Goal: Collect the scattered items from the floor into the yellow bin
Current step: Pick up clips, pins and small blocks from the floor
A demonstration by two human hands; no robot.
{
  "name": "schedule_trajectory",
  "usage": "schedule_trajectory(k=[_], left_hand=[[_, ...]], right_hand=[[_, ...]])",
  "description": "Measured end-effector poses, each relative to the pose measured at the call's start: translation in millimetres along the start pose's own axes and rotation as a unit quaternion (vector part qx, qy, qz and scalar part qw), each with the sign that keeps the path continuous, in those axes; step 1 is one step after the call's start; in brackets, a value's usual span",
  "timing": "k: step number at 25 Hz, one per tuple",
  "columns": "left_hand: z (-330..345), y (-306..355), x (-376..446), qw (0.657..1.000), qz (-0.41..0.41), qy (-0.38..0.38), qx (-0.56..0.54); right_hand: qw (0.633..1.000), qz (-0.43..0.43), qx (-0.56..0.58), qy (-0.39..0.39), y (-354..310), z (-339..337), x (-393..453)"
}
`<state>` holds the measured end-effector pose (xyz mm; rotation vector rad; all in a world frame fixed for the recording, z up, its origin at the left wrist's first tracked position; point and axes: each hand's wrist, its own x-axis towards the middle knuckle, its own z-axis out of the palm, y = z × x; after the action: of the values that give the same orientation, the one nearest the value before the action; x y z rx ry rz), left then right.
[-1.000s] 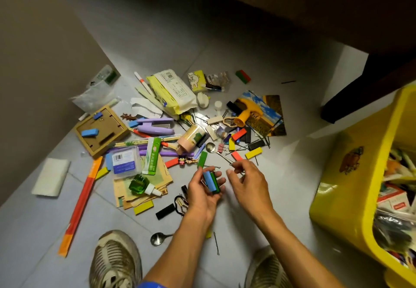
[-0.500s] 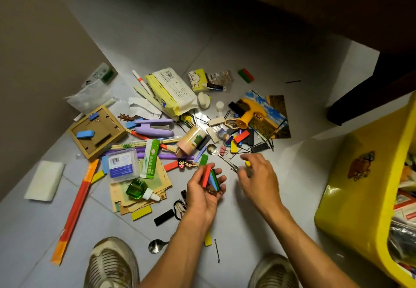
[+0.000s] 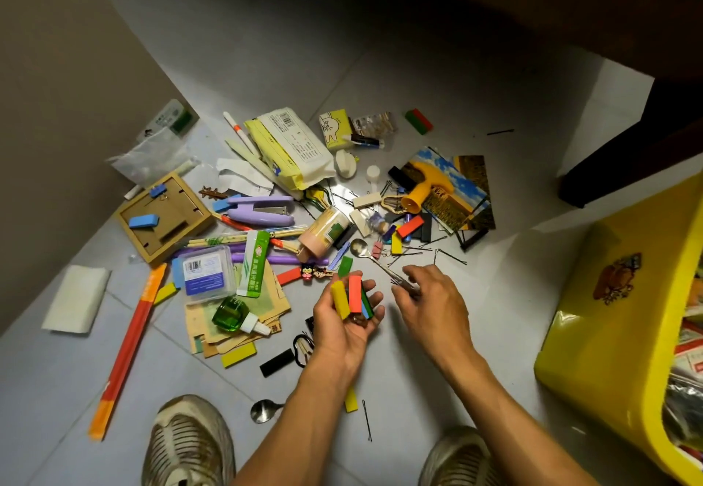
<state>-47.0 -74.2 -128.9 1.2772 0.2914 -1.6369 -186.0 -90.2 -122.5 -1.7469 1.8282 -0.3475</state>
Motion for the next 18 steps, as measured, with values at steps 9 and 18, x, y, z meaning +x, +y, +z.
schedule_trajectory(k=[9, 18], left_hand=[[-19.1, 12.0, -5.8, 0.999, 0.004, 0.041, 0.0], [-18.2, 22.7, -8.7, 0.999, 0.035, 0.023, -0.026]], right_hand=[[0.988, 0.068, -0.112, -0.08, -7.7, 16.3, 17.6], [0.971, 0.015, 0.222, -0.09, -62.0, -6.9, -32.2]])
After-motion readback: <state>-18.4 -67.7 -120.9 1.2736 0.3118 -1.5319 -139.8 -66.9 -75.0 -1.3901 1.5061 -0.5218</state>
